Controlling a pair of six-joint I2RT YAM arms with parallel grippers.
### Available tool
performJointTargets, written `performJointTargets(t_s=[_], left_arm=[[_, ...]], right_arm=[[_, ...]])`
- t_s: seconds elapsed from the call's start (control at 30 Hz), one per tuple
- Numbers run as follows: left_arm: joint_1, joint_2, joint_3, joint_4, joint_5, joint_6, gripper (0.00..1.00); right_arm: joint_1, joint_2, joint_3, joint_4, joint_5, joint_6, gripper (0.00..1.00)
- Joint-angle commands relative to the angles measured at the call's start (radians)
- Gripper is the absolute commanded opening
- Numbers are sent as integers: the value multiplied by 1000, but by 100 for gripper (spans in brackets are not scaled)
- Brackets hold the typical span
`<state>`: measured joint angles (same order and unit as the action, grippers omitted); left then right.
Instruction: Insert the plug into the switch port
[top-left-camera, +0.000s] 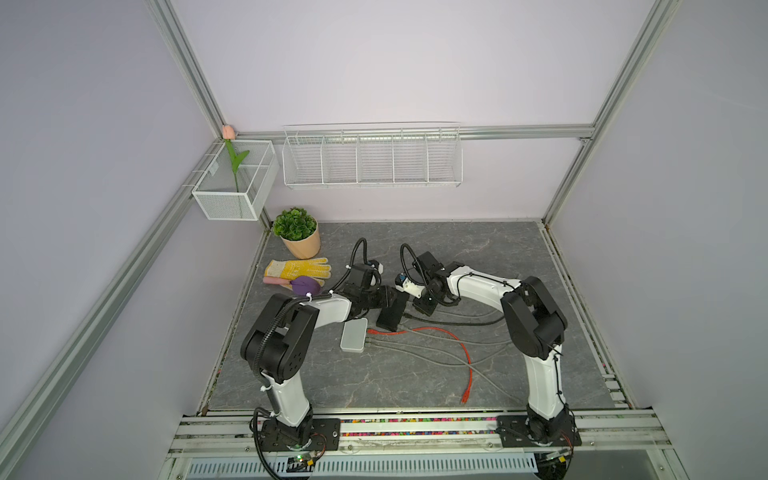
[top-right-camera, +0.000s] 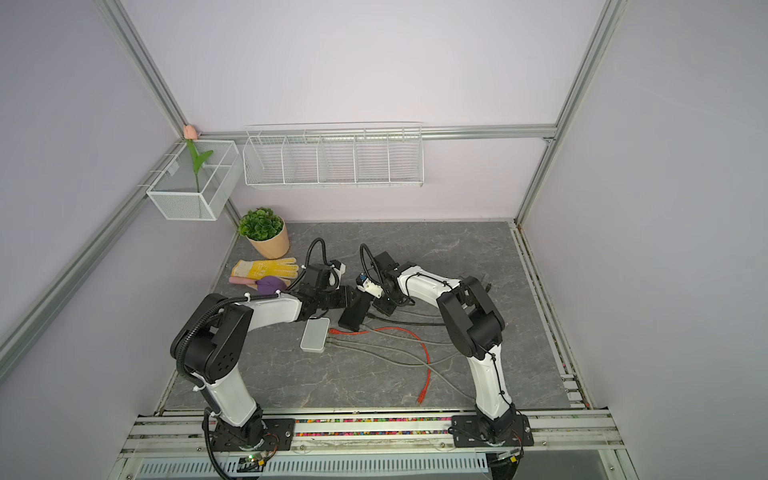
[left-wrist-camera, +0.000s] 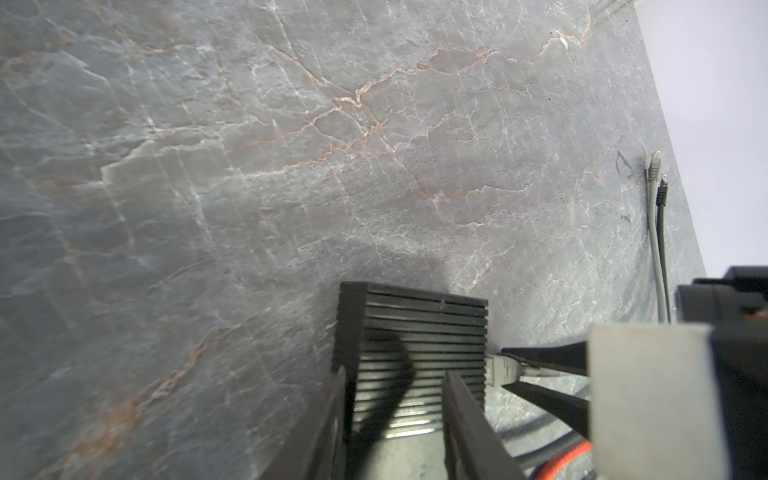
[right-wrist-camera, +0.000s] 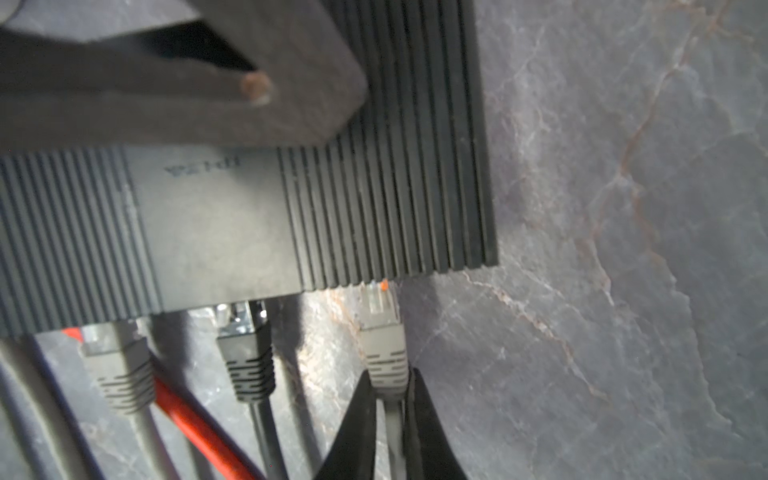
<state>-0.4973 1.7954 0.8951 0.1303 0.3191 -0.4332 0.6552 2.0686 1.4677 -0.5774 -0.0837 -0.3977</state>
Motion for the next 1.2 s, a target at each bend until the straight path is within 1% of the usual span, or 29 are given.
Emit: performJointTargets(t_s=[0.0, 0.23, 0.37, 0.67, 0.87, 1.17], left_arm=[[-2, 38, 34, -14, 43, 6, 38], [-8, 54, 48, -21, 64, 17, 38], [-41, 86, 106, -109, 65, 62, 37], [-88, 135, 171, -211, 78, 127, 36], [-116, 161, 188, -232, 134, 171, 35], [-139, 192, 180, -248, 185, 213, 33]], right_arm=[[-2, 13, 11, 14, -36, 1, 13], [3, 28, 13, 40, -55, 10, 10], [8, 21, 6, 86, -43, 28, 7], [13, 6, -7, 178, -49, 54, 7], [13, -1, -8, 209, -56, 59, 7], [12, -5, -10, 245, -33, 61, 7]])
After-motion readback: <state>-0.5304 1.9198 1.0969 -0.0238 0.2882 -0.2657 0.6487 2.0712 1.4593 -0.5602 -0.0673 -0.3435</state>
